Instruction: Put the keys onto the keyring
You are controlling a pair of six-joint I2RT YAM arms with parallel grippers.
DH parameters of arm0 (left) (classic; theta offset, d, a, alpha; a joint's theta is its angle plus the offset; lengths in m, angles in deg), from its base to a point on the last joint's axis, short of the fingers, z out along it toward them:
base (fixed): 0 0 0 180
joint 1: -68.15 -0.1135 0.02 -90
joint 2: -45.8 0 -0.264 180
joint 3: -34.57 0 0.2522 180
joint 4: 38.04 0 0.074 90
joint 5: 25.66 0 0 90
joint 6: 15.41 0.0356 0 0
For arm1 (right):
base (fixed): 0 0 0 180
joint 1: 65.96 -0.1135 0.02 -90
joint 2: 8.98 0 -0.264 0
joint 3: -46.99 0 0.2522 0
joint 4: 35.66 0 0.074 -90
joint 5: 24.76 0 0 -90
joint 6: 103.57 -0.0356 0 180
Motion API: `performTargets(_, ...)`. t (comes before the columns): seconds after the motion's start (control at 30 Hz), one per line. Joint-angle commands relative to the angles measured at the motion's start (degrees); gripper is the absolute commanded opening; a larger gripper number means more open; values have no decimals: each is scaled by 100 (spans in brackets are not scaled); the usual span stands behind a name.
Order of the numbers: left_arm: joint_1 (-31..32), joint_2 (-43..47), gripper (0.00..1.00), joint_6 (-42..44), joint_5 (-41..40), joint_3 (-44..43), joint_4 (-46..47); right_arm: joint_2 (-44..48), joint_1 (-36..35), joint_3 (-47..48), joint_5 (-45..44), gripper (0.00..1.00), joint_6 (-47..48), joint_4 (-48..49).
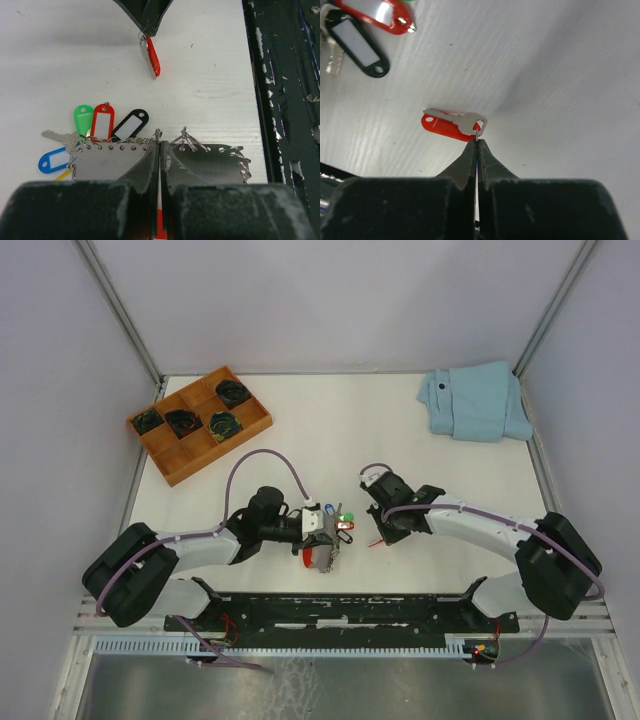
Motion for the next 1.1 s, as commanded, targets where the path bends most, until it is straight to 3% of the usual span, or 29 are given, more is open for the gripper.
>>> performTargets(0.0,-10,27,3,-85,63,-65,307,-404,138,351,-524,1,-84,293)
performTargets(0.4,-11,-23,3,-100,77,-113,263,-1024,424,320,-803,1,-116,1247)
performTargets(0.77,-11,-28,3,-129,82,-127,263,-397,488,-1,-996,27,-494,1434)
performTargets(1.07,-12,-50,3,-146,86,-148,254,0,485,-494,-883,32,-712,1990)
